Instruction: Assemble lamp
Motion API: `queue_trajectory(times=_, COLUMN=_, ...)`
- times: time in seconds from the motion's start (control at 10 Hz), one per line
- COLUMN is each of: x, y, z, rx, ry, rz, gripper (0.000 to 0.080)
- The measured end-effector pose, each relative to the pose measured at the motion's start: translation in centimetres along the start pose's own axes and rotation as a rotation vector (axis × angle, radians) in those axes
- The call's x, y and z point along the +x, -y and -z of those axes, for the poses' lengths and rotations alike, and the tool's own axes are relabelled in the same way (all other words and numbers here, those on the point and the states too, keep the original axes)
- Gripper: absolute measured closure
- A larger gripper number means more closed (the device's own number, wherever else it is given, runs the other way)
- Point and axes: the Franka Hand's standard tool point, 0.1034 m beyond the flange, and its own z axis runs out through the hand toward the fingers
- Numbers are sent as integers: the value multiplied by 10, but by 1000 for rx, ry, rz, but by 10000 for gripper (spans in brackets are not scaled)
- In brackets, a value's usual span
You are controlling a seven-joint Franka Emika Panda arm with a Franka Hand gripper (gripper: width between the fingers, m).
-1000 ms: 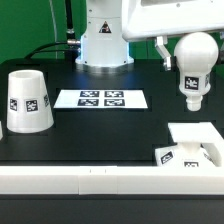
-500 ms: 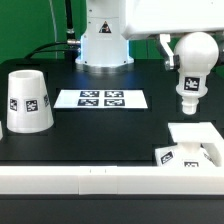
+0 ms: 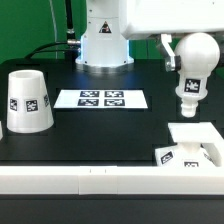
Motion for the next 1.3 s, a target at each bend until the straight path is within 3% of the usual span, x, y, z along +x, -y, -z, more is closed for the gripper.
queue_trajectory(times=0.2, x=20, y=-8, z=-6, rx=-5, ry=-12, rz=49, gripper=226)
queue_trajectory(times=0.4, x=25, y=-11, z=-13, rx=-5, ry=-14, rz=54, gripper=226)
queue_trajectory(times=1.3, x=3, y=-5, z=-31, rx=-1, ry=7, rz=56, gripper=225)
